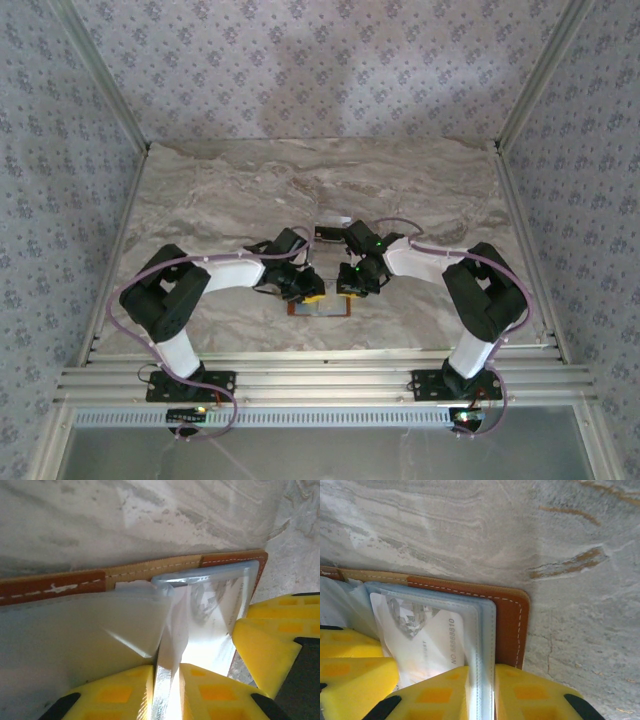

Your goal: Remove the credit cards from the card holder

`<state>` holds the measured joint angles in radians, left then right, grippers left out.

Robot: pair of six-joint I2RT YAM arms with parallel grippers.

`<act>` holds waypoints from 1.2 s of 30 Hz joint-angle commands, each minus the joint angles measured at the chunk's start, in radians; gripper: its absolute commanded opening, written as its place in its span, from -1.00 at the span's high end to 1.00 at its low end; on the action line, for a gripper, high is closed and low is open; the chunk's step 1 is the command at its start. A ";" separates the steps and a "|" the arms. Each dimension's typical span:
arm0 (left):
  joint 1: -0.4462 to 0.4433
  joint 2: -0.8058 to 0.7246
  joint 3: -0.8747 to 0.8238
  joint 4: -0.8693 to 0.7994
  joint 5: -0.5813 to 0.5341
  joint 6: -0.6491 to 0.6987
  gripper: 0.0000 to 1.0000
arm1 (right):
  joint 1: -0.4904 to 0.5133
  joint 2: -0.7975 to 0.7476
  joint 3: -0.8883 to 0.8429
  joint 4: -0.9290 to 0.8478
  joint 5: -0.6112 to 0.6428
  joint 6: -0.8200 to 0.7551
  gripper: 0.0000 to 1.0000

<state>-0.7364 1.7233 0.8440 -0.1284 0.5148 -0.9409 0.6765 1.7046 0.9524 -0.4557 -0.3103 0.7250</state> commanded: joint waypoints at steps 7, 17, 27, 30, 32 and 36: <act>0.000 -0.019 -0.121 0.264 0.090 -0.047 0.67 | -0.001 0.017 -0.037 -0.056 0.035 -0.006 0.62; 0.001 -0.093 -0.177 0.410 0.110 -0.062 0.84 | 0.001 0.021 -0.040 -0.053 0.031 -0.002 0.63; 0.021 -0.186 -0.206 0.302 0.064 -0.015 0.92 | 0.000 0.013 -0.044 -0.062 0.051 0.001 0.58; 0.023 -0.199 -0.200 0.240 0.057 0.012 0.93 | 0.000 0.010 -0.049 -0.064 0.054 0.001 0.58; 0.023 -0.208 -0.201 0.211 0.052 0.027 0.94 | 0.000 0.009 -0.050 -0.063 0.054 0.001 0.58; 0.027 -0.235 -0.199 0.148 0.035 0.058 0.94 | 0.000 0.005 -0.052 -0.066 0.056 0.001 0.58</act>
<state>-0.7136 1.5314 0.6380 0.1005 0.5529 -0.9348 0.6720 1.6966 0.9401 -0.4534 -0.3031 0.7254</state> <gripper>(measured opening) 0.060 0.212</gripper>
